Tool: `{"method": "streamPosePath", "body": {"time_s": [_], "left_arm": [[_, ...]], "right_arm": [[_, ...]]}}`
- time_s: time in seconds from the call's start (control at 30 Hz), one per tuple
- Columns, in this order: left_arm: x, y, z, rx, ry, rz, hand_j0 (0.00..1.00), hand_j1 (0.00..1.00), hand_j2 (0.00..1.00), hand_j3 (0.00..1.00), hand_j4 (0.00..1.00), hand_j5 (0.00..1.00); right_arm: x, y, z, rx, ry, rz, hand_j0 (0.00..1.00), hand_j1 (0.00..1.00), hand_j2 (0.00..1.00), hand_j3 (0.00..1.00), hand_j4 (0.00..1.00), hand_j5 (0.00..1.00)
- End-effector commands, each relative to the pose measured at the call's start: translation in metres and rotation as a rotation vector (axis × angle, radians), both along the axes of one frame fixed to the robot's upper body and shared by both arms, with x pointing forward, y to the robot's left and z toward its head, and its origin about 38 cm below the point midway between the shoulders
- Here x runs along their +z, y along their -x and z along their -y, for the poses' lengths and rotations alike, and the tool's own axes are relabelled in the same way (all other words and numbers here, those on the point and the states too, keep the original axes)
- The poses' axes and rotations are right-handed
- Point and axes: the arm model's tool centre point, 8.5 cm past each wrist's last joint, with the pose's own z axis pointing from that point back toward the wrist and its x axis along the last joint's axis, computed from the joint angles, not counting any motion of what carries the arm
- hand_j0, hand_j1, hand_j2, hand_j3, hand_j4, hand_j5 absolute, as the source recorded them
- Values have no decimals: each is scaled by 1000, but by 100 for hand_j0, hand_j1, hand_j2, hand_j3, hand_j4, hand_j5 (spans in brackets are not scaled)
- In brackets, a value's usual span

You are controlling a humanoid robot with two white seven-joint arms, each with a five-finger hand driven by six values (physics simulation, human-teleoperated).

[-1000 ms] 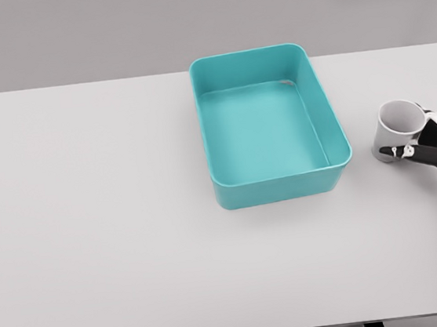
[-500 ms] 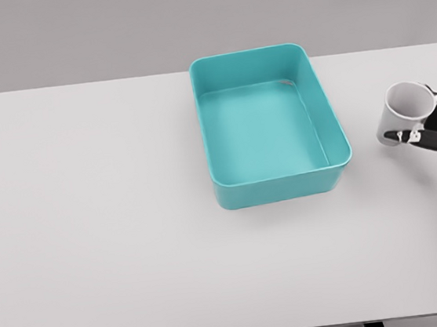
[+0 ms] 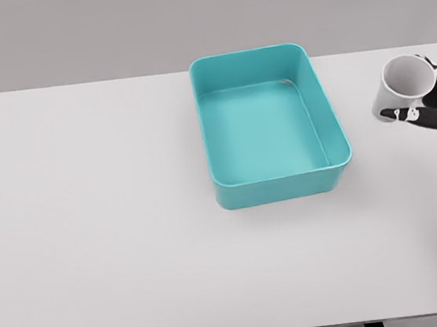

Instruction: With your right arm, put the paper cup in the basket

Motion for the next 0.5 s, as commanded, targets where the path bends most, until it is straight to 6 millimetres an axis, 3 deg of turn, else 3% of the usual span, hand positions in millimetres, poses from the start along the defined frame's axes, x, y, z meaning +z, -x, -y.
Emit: {"method": "streamPosePath", "body": {"time_s": [0.0, 0.1, 0.47], "left_arm": [[0, 0, 0, 0, 0, 1, 100, 100, 100, 100, 100, 100], [0, 0, 0, 0, 0, 0, 100, 100, 100, 100, 100, 100], [0, 0, 0, 2, 0, 0, 100, 100, 100, 100, 100, 100]], "right_arm": [[1, 0, -1, 4, -1, 6, 49, 49, 49, 49, 49, 49], [20, -2, -14, 41, 28, 54, 49, 49, 49, 49, 49, 49], [43, -16, -35, 74, 117, 116, 49, 49, 49, 49, 49, 49]]}}
